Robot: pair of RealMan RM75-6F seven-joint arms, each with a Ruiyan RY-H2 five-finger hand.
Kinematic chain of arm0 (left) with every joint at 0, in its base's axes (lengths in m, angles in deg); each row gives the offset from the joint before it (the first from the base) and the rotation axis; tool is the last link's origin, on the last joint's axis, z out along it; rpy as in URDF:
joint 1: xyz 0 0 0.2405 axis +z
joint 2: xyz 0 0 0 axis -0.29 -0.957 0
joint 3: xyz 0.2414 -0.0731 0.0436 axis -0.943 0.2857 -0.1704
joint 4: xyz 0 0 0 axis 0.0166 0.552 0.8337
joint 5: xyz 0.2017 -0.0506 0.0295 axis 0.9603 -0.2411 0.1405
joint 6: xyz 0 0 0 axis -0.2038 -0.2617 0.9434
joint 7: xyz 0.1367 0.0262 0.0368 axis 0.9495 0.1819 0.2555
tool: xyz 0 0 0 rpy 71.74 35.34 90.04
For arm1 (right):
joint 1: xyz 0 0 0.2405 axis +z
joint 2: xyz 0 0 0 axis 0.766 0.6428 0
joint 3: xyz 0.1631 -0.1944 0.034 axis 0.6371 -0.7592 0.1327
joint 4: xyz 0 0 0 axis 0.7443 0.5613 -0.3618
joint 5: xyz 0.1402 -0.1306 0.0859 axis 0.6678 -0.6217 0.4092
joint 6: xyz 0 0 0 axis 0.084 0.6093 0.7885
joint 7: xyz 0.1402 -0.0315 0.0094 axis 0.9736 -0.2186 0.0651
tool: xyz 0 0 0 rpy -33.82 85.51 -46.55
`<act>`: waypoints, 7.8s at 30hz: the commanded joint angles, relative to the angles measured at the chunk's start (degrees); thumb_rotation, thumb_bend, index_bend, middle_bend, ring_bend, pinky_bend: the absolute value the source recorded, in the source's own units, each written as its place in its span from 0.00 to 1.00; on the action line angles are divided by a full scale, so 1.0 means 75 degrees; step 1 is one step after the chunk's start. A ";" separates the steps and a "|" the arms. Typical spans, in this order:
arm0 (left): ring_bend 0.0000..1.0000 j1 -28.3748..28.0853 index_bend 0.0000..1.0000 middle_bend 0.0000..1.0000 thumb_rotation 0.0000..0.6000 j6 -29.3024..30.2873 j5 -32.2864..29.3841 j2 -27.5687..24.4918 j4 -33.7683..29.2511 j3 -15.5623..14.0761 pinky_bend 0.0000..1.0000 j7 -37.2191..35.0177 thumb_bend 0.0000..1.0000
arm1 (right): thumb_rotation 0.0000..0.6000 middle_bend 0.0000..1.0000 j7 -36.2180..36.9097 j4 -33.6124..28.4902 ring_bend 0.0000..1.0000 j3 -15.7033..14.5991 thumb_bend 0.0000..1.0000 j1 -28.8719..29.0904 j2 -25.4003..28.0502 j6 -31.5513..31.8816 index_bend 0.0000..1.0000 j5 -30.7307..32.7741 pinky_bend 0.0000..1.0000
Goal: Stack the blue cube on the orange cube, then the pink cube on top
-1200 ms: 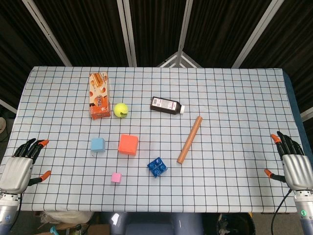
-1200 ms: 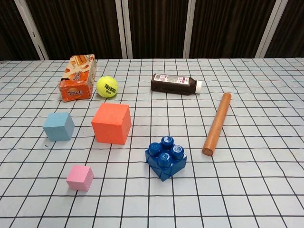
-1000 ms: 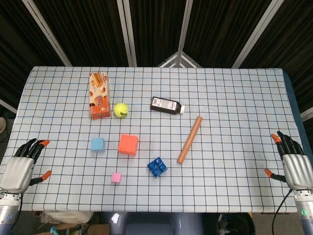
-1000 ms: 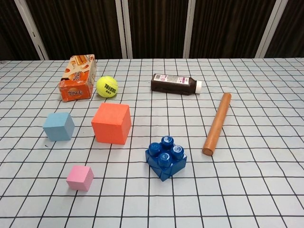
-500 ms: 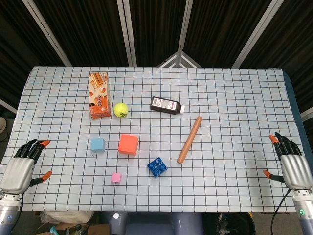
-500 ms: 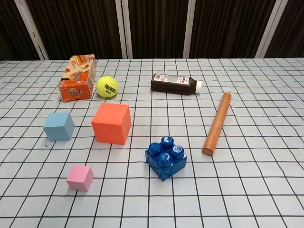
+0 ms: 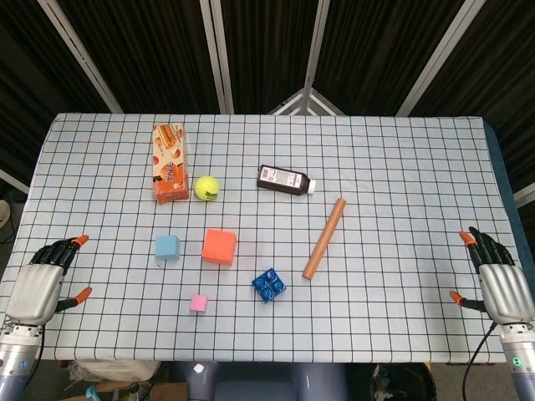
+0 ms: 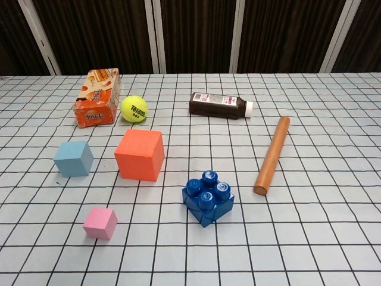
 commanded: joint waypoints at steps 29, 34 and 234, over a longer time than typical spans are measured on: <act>0.73 -0.2590 0.29 0.79 1.00 -0.1757 -0.4566 0.1453 -0.1502 0.1485 0.80 0.4057 0.17 | 1.00 0.02 0.0747 0.0285 0.06 -0.0002 0.13 0.0047 0.0124 -0.0211 0.00 0.0028 0.13; 0.74 -0.2893 0.30 0.79 1.00 -0.1680 -0.5045 0.1745 -0.1361 0.1488 0.80 0.4420 0.17 | 1.00 0.02 0.0745 0.0288 0.06 0.0001 0.13 0.0060 0.0122 -0.0250 0.00 0.0057 0.13; 0.73 -0.7184 0.25 0.77 1.00 0.0096 -0.9336 0.2232 -0.2404 0.1865 0.81 0.6435 0.08 | 1.00 0.02 0.1687 0.0520 0.06 -0.0104 0.13 0.0154 0.0304 -0.0552 0.00 0.0006 0.13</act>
